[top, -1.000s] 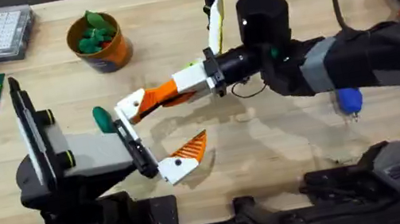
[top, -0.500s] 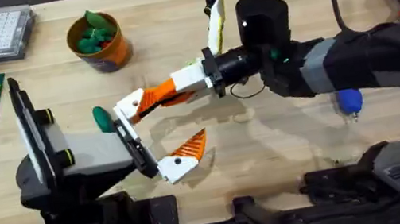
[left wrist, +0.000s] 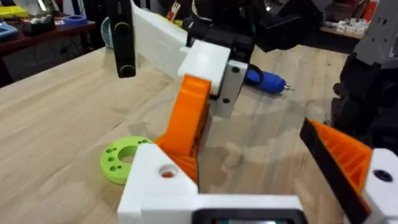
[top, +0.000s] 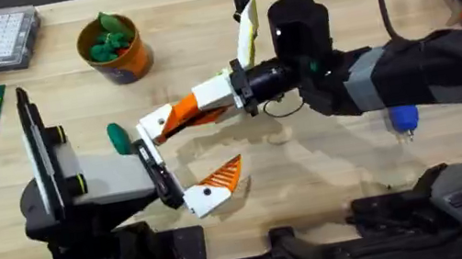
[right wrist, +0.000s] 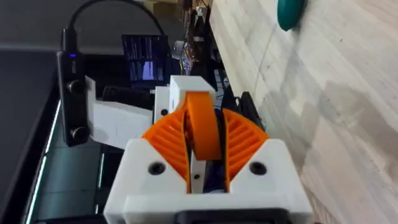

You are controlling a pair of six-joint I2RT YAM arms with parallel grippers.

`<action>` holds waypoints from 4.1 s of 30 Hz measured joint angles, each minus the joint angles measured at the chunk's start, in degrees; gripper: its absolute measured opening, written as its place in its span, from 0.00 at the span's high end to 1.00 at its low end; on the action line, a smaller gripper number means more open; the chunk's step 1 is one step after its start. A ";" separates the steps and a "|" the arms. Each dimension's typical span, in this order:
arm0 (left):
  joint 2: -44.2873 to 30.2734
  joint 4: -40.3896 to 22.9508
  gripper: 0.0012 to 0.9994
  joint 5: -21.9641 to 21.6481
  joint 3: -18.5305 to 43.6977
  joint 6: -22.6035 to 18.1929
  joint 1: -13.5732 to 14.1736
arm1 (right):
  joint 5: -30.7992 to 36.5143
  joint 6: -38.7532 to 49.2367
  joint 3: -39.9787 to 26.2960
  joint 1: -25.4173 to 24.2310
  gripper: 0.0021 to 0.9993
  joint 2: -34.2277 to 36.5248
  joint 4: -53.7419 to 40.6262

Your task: Pick up the gripper from the table and insert it into the empty holder that is missing its gripper. Then pick up a screw, insert it into the mounting hole, and use the screwdriver to tighten it. Finally, clean up the table by picking up the vegetable and placing it into the bucket.

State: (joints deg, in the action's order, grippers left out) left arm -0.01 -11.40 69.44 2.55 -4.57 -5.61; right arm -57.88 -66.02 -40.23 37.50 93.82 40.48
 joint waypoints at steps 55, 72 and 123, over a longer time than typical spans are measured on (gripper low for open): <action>0.00 -0.48 0.01 4.08 0.00 -1.12 0.76 | -8.84 5.85 0.74 -3.77 0.90 -0.10 -0.50; -0.04 -0.51 0.01 3.83 0.00 0.48 0.74 | -6.28 5.42 0.74 -3.48 0.99 -0.83 -2.75; -0.31 -0.66 0.01 4.33 -0.01 0.89 0.63 | -3.81 4.76 0.57 -3.28 0.99 -1.18 -3.01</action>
State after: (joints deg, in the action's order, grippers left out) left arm -0.32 -12.05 73.78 2.54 -3.68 -4.97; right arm -61.69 -61.25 -39.66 34.22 92.64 37.47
